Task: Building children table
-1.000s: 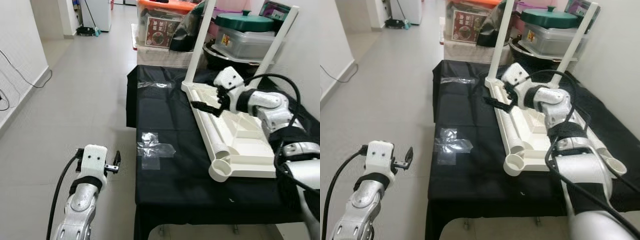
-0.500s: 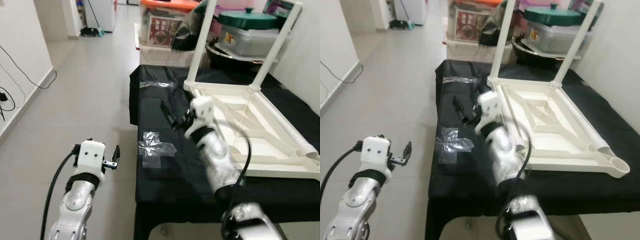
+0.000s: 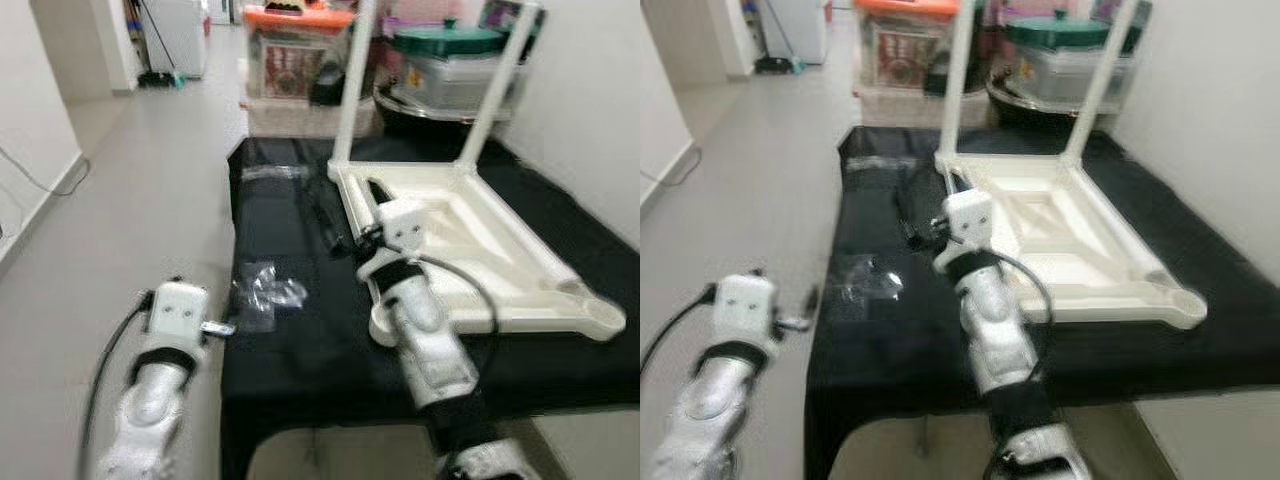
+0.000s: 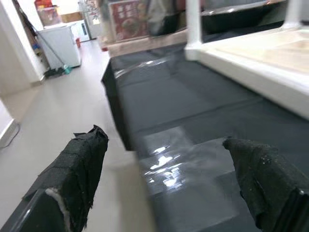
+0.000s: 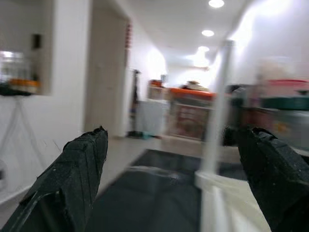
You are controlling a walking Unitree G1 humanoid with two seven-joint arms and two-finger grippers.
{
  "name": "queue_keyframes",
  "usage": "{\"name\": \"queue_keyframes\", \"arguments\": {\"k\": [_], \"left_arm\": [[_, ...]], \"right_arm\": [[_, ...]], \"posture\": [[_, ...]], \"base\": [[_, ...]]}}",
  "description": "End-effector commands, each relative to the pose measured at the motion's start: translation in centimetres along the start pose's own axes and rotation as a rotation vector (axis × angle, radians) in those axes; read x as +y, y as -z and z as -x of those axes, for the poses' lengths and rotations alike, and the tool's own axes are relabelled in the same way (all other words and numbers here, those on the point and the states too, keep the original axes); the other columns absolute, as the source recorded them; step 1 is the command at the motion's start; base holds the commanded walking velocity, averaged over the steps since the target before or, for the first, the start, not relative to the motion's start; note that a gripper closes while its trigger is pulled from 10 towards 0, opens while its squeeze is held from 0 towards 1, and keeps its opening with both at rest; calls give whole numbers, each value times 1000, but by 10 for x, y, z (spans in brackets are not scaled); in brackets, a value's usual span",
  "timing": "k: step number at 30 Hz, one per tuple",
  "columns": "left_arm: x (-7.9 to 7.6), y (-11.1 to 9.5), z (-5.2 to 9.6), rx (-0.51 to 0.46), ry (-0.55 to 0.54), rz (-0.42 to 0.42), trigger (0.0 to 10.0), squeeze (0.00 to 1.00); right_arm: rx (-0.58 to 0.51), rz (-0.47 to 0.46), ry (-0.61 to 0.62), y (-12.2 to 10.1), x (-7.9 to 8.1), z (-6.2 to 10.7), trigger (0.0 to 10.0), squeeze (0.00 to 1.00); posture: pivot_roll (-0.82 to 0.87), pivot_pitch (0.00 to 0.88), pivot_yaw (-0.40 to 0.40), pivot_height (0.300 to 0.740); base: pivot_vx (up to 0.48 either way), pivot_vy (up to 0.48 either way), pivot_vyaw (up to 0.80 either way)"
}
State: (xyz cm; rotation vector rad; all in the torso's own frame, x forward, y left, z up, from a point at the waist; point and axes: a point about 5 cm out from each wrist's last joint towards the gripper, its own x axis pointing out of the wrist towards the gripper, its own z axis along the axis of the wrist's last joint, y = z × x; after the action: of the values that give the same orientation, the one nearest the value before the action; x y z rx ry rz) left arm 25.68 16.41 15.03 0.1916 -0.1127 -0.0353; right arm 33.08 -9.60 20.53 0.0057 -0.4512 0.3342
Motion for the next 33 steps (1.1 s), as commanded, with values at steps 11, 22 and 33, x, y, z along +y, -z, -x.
{"name": "queue_keyframes", "arguments": {"k": [11,22,33], "left_arm": [[18,-29,-11,-104,3,17,10000,0],[22,-132,-29,-477,156,29,10000,0],[19,-285,2,-1078,427,-25,10000,0]], "right_arm": [[24,-2,41,-11,5,4,10000,0],[48,2,82,-11,-3,5,10000,0],[64,6,106,-10,-10,4,10000,0]], "posture": [[138,0,-69,740],[141,0,-84,740],[138,0,-81,740]], "base": [[0,-363,0],[0,0,0],[0,0,0]]}}
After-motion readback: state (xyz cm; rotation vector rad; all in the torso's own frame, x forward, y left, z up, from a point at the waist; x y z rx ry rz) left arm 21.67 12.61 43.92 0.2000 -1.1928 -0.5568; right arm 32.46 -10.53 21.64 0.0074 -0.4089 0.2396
